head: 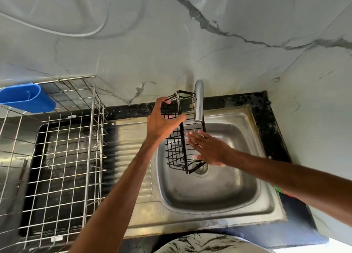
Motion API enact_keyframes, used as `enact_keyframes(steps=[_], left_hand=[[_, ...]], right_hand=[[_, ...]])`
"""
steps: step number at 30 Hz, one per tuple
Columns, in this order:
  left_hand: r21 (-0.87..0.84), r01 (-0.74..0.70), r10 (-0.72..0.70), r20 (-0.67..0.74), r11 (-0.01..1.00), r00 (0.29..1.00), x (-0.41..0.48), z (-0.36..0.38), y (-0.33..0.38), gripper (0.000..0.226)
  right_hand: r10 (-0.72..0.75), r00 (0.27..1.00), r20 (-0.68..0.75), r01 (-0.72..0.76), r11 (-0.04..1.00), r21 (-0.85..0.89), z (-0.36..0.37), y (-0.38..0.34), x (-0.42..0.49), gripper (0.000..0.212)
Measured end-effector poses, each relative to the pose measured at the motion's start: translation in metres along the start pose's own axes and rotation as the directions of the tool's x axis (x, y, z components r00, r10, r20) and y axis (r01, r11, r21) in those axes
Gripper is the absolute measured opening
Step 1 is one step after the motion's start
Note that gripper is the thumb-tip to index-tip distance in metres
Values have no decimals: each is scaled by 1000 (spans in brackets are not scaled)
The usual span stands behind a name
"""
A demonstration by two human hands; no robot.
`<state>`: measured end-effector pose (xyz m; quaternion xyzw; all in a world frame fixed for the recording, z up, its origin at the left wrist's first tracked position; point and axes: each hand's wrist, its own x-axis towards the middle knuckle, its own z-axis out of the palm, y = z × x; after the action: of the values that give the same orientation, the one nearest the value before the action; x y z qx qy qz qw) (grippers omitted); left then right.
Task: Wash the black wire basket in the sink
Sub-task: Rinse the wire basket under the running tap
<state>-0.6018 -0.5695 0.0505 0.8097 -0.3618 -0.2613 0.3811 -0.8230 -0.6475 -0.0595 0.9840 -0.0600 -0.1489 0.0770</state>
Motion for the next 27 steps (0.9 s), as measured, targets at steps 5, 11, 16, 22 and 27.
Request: enact_keyframes(steps=[5, 11, 16, 22, 27], left_hand=[[30, -73, 73, 26, 997, 997, -7, -5, 12, 85], [33, -115, 115, 3, 993, 993, -8, -11, 23, 81], [29, -102, 103, -53, 994, 993, -11, -11, 19, 78], [45, -108, 110, -50, 993, 993, -14, -12, 18, 82], [-4, -106, 105, -100, 994, 989, -18, -10, 20, 83]], right_hand=[[8, 999, -46, -12, 996, -91, -31, 36, 9, 70], [32, 999, -28, -34, 997, -70, -49, 52, 21, 51], [-128, 991, 37, 126, 990, 63, -16, 25, -4, 64], [-194, 981, 8, 192, 975, 112, -26, 41, 5, 67], [-10, 1000, 7, 9, 994, 106, -46, 53, 19, 74]])
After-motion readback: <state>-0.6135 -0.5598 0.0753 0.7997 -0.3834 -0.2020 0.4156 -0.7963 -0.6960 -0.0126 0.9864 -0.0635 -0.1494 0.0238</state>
